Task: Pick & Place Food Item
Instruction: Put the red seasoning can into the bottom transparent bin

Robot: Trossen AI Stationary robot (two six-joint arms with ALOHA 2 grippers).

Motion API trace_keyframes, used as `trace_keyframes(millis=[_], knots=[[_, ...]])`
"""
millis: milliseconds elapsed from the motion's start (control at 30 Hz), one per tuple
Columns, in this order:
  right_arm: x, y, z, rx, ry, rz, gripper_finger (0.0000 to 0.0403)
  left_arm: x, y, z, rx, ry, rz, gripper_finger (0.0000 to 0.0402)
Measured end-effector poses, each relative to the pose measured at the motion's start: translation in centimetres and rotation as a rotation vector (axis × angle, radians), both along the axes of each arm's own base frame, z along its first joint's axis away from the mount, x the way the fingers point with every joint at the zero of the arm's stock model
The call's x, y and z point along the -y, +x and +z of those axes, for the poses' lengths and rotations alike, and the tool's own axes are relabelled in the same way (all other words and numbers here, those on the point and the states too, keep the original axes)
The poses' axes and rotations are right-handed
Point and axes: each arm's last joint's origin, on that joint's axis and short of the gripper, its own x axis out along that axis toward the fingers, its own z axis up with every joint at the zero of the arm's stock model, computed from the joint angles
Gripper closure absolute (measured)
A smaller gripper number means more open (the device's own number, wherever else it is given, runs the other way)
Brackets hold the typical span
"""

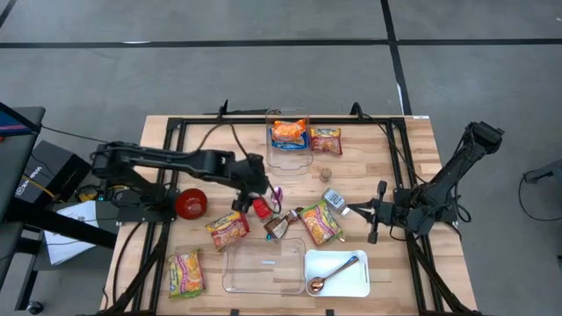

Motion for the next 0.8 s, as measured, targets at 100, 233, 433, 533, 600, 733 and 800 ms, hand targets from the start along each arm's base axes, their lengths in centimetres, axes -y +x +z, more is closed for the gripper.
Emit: trace_keyframes(millis=[100,233,433,533,600,733,800], knots=[[0.0,0.0,0.0,-0.001,0.0,0.003,0.0403,0.4,0.7,-1.3,-0.05,0.006,-0.048,0.0101],[-0.1,0.0,0.0,-0.006,0.006,0.031,0.0403,1.0,1.3,-3.3,-0.142,0.021,-0.091,0.0101],[-0.1,0.0,-0.2,-0.019,-0.003,0.031,0.0403,2.1,2.0,-5.1,-0.207,0.039,-0.143,0.0101],[-0.1,0.0,-0.2,-0.02,-0.003,0.031,0.0403,2.4,2.1,-5.2,-0.207,0.041,-0.154,0.0101],[-0.1,0.0,-0.2,-0.02,-0.002,0.03,0.0403,2.5,2.2,-5.2,-0.202,0.042,-0.159,0.0101],[-0.1,0.0,-0.2,-0.02,-0.003,0.031,0.0403,2.8,2.2,-5.2,-0.196,0.047,-0.172,0.0101],[-0.1,0.0,-0.2,-0.021,-0.002,0.033,0.0403,3.0,2.2,-5.2,-0.196,0.043,-0.178,0.0101]])
